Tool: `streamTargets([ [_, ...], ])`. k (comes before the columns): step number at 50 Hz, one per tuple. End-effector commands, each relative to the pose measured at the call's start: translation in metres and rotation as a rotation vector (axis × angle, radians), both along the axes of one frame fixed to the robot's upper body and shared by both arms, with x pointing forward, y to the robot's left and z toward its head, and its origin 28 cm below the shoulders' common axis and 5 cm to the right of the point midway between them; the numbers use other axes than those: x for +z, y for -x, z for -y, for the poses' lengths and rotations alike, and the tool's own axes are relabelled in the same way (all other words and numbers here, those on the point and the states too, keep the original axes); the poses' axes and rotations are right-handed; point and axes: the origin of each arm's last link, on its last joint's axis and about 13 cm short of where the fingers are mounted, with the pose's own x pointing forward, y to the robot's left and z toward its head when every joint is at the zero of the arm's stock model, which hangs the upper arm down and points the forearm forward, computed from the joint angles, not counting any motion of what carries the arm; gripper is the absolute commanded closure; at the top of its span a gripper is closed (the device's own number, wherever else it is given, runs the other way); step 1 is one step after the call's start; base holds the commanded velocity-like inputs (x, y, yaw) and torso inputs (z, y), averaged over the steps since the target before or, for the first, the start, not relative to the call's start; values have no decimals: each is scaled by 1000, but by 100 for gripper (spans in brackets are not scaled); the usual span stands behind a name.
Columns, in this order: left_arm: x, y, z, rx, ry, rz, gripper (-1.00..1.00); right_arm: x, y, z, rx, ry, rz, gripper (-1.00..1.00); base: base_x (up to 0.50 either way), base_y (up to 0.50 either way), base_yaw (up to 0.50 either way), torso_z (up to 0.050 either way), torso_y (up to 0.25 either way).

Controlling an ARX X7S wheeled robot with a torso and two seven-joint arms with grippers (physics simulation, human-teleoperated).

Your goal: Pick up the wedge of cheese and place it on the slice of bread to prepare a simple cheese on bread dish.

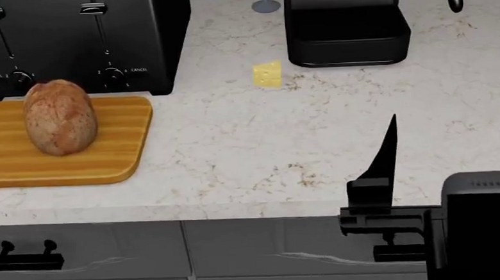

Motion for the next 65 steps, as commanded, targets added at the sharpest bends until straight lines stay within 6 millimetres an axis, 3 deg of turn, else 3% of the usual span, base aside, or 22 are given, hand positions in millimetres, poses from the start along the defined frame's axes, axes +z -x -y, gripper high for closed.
streamTargets([
  [1, 2, 0, -1, -14, 28, 5, -100, -1, 1, 1, 0, -4, -1, -100, 0, 0, 0, 0, 0],
  [19, 4, 1, -1, -2, 17, 12, -100, 2, 4, 2, 27, -12, 23, -100, 0, 9, 0, 0, 0],
  [52, 3, 1, -2, 2, 22, 11, -100, -8, 4, 3, 12, -15, 3, -100, 140, 487, 0, 0, 0],
  [65, 3, 0, -1, -2, 20, 11, -100, -10, 6, 6, -1, -15, -2, -100, 232, 34, 0, 0, 0],
])
